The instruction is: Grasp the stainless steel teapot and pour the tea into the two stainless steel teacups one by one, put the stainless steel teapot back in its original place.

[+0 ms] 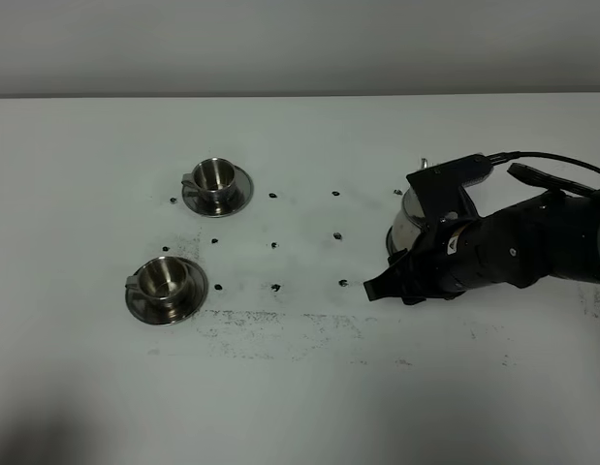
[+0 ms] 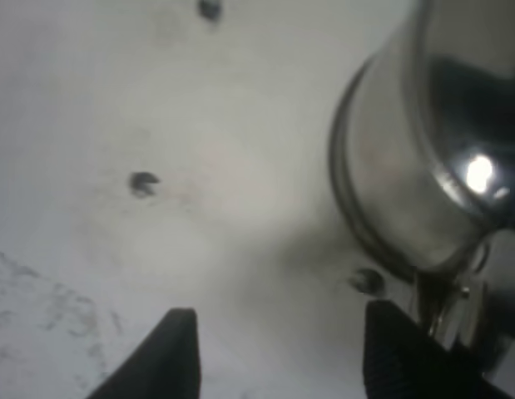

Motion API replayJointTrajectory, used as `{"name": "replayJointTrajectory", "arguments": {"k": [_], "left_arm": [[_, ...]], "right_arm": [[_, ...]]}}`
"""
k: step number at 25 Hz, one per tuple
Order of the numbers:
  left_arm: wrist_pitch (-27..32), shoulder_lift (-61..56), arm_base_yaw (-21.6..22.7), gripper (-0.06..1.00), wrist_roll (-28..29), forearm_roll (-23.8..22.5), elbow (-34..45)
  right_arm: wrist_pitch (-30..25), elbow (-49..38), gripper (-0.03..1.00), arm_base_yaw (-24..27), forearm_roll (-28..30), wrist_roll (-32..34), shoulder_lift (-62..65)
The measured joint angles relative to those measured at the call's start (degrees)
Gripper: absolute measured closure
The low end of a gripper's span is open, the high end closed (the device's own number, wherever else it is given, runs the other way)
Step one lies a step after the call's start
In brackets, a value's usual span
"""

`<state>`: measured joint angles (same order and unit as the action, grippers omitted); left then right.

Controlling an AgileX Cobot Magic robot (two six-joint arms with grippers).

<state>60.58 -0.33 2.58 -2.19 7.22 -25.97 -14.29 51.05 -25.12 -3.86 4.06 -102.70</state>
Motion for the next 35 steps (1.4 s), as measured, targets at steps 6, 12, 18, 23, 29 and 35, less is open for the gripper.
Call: {"name": "replayJointTrajectory", "arguments": {"k": [6, 12, 18, 23, 29, 35], "left_arm": [[0.0, 0.0, 0.0, 0.4, 0.0, 0.0, 0.0], [0.0, 0.0, 0.0, 0.4, 0.0, 0.0, 0.0], [0.0, 0.0, 0.0, 0.4, 0.0, 0.0, 0.0], [0.0, 0.0, 0.0, 0.4, 0.0, 0.0, 0.0], [0.0, 0.0, 0.0, 0.4, 0.0, 0.0, 0.0], [0.0, 0.0, 0.0, 0.4, 0.0, 0.0, 0.0]], "right_arm": [[-3.2, 0.0, 0.53, 0.6, 3.9, 3.5, 0.0], [-4.5, 0.0, 0.53, 0.6, 10.3, 9.2, 0.0], [-5.1, 0.0, 0.53, 0.9, 17.0, 15.6, 0.0], [-5.3, 0.0, 0.53, 2.2, 18.2, 16.6, 0.0], [-8.1, 0.0, 0.53, 1.9, 16.8, 15.7, 0.1], [-17.8, 1.3, 0.53, -0.3, 4.4, -1.1, 6.7]]}}
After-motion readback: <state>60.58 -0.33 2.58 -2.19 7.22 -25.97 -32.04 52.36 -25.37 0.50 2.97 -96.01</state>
